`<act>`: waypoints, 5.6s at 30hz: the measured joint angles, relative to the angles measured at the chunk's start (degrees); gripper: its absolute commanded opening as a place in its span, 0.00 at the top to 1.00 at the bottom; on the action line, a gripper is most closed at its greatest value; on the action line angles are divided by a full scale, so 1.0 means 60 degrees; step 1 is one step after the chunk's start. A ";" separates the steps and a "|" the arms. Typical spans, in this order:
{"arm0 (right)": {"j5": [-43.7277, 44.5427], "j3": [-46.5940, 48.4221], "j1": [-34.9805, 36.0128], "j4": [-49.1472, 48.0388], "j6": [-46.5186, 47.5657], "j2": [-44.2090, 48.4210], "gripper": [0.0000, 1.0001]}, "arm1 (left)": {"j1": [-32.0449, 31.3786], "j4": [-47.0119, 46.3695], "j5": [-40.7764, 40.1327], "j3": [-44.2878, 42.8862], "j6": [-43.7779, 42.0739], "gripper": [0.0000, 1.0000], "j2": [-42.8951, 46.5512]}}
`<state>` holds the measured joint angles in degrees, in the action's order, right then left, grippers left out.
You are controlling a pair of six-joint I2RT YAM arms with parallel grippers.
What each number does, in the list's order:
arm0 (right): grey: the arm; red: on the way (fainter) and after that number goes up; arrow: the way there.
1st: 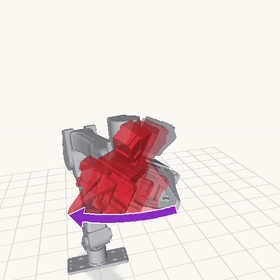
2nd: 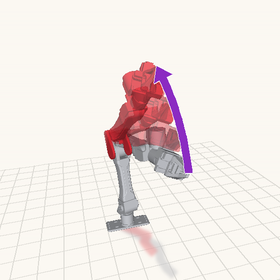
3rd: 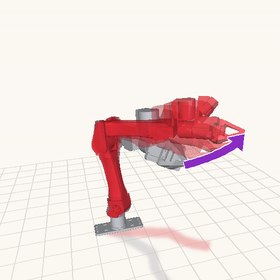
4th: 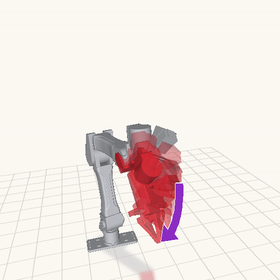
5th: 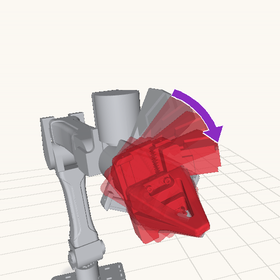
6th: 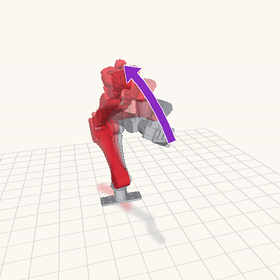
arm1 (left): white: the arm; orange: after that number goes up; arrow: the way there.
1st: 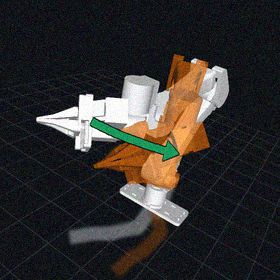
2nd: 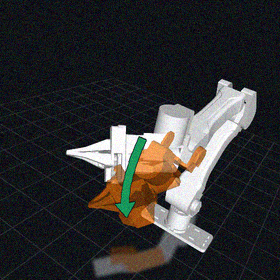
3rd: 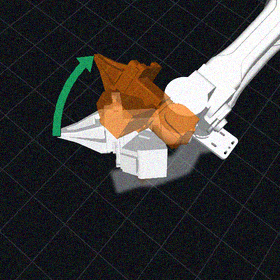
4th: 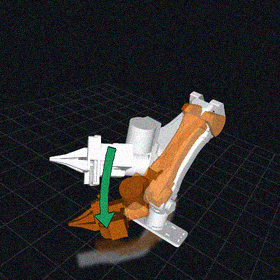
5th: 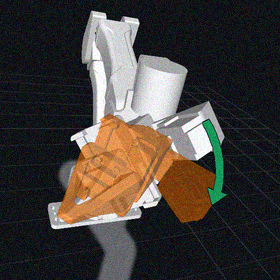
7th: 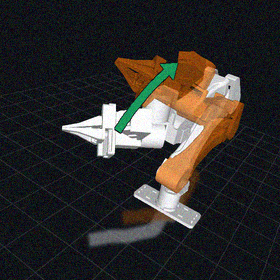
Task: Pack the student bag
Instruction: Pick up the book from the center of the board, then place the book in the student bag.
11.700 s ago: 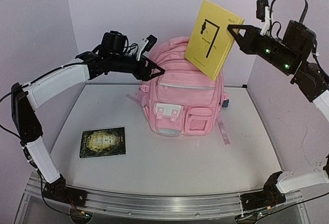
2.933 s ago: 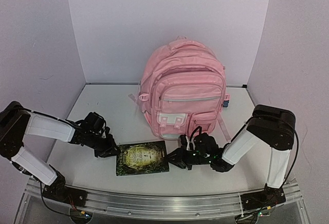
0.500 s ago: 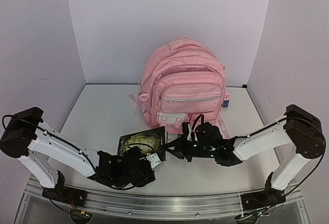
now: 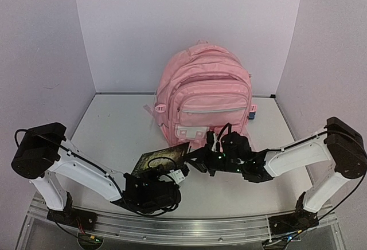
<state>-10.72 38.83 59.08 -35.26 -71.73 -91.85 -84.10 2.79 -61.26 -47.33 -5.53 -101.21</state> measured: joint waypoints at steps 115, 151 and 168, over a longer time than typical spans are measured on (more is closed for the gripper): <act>-0.4467 1.0064 -0.5436 0.6519 1.0982 0.2031 1.00 | 0.5404 0.3898 1.2747 -0.7637 0.1350 0.00 0.1804; -0.8781 1.0467 -0.7297 0.7603 1.1645 0.1107 1.00 | 0.5455 0.5064 1.5270 -0.7524 0.0636 0.25 0.1305; -0.8760 0.9777 -0.7254 0.8623 1.4122 0.1059 1.00 | 0.5447 0.5375 1.5017 -0.7431 0.0585 0.33 0.1185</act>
<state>-63.28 97.50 15.56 16.48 13.00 -85.49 -51.42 35.04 28.85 -91.92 -2.02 -94.10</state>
